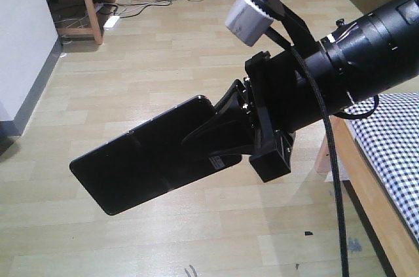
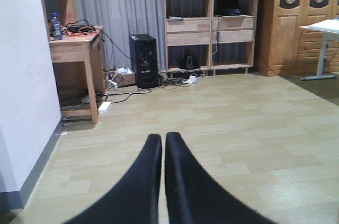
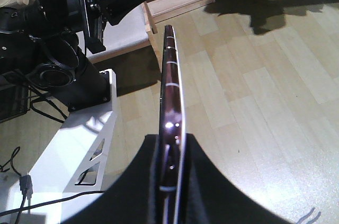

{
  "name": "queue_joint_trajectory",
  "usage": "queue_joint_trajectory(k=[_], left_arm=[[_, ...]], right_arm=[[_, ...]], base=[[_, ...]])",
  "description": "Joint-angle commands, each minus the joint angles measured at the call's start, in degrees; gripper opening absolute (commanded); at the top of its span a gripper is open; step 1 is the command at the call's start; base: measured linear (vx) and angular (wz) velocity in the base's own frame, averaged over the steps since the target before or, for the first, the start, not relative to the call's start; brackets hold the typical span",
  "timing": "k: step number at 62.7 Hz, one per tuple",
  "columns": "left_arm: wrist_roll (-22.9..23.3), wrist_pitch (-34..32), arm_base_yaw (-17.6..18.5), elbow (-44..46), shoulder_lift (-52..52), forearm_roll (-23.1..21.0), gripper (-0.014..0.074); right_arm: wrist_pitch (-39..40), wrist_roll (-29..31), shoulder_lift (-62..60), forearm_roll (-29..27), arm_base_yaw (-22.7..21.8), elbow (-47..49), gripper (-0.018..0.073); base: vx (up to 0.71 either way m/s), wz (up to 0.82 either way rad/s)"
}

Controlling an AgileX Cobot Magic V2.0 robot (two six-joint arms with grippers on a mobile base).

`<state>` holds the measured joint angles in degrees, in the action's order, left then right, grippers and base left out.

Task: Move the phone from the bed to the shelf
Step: 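Drive away from the bed holding the phone in the right gripper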

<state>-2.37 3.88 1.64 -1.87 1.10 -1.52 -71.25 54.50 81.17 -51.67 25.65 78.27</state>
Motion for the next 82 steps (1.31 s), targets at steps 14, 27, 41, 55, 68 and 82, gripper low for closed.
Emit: queue_joint_trajectory(k=[14,27,41,55,68,82], left_arm=[[0.5,-4.2,0.3,1.4,0.3,-0.6,0.0001],[0.5,-4.2,0.3,1.4,0.3,-0.6,0.0001],[0.5,-4.2,0.3,1.4,0.3,-0.6,0.0001],[0.5,-4.2,0.3,1.4,0.3,-0.6,0.0001],[0.5,-4.2,0.3,1.4,0.3,-0.6,0.0001],[0.5,-4.2,0.3,1.4,0.3,-0.6,0.0001]], right_arm=[[-2.4,-0.1,-2.1,-4.3,0.1,1.5,-0.0002],[-2.4,-0.1,-2.1,-4.3,0.1,1.5,-0.0002],[-2.4,-0.1,-2.1,-4.3,0.1,1.5,-0.0002],[-2.4,0.0,-2.1,-4.3,0.1,1.5,-0.0002],[-2.4,0.0,-2.1,-4.3,0.1,1.5,-0.0002],[-2.4,0.0,-2.1,-4.3,0.1,1.5,-0.0002]], base=[[0.11,0.1],[0.18,0.07],[0.28,0.02],[0.35,-0.04],[0.37,-0.02],[0.38,-0.01]])
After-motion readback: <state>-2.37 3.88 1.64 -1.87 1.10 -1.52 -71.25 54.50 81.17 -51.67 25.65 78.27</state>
